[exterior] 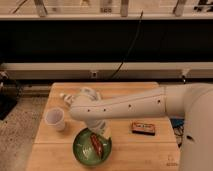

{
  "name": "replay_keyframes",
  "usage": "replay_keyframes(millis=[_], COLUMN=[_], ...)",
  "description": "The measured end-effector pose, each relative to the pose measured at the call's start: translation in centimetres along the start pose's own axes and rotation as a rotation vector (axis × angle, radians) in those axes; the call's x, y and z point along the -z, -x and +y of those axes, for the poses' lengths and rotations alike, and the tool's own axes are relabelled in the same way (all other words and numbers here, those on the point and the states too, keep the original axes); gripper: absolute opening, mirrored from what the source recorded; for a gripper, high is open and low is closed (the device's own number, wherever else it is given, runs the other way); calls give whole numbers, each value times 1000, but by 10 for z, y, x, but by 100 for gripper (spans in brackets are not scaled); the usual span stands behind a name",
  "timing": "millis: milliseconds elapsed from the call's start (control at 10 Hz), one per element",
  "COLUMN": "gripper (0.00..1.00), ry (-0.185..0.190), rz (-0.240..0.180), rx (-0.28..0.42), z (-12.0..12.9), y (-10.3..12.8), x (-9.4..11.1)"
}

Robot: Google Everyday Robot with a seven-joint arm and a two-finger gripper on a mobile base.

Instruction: Place the pepper in the ceramic bowl

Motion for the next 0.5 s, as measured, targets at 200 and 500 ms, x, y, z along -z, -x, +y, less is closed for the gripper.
replay_keyframes(millis=[200, 500], gripper=[33, 29], ry=[-2, -2], rz=[5, 11], rx=[16, 34], z=[0, 2], y=[1, 0], x=[0, 1])
